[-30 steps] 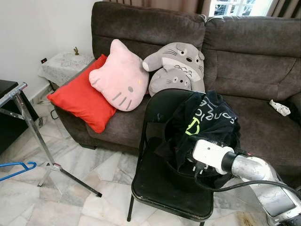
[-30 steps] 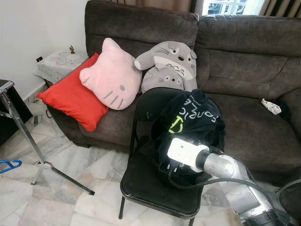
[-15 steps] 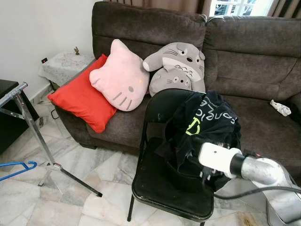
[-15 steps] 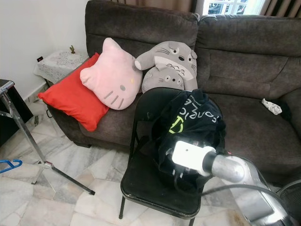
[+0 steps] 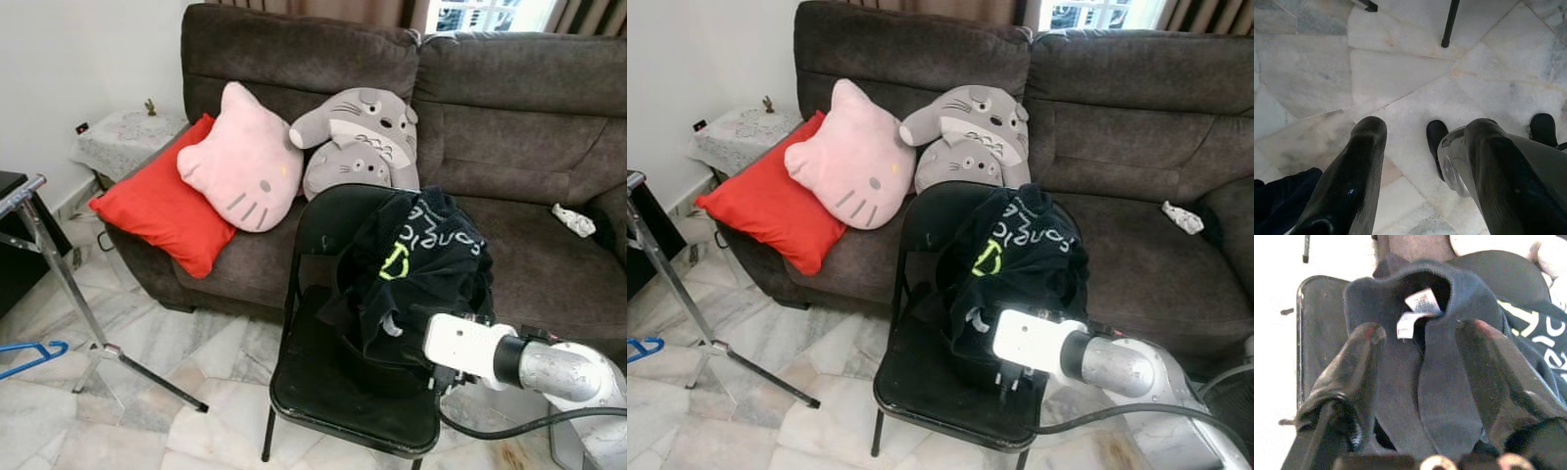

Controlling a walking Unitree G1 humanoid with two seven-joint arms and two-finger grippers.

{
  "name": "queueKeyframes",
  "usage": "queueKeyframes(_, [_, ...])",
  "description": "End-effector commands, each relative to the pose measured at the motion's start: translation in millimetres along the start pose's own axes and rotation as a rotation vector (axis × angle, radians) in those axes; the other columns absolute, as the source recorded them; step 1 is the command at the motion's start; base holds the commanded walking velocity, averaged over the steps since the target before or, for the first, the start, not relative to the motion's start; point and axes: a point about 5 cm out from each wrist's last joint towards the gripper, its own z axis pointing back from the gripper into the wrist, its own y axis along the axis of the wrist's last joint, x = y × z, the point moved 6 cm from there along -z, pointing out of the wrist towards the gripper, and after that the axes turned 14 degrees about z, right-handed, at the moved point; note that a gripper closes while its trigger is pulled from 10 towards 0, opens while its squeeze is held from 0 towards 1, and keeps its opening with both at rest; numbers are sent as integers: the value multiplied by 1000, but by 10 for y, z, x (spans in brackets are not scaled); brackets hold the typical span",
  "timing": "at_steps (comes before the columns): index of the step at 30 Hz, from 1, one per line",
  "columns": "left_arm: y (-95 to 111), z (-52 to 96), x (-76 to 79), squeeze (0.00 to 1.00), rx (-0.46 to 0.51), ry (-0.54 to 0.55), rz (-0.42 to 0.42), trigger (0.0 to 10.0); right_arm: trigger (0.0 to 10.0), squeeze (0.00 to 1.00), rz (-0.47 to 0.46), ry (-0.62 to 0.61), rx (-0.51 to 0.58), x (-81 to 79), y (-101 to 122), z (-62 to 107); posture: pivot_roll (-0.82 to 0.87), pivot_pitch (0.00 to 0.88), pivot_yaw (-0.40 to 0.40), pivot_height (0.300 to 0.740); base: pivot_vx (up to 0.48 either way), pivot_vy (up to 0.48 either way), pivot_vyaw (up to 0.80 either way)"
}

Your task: Hang hanger

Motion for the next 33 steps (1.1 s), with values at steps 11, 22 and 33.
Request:
queueKeyframes(11, [-111, 23, -8, 0, -45, -7, -30, 10000, 10000, 992, -57, -123, -102, -11, -94, 107, -112, 83, 11, 740, 0, 0, 0])
queueKeyframes(22, [-99, 13, 25, 0, -43, -14, -30, 10000, 10000, 0, -26, -277, -263, 136, -461, -35, -105, 85, 14, 740, 0, 0, 0])
queueKeyframes(33, [-113, 22, 2, 0, -43, -7, -26, 10000, 10000, 0, -39, -315, -160, 163, -246, -193, -96, 86, 14, 740, 0, 0, 0])
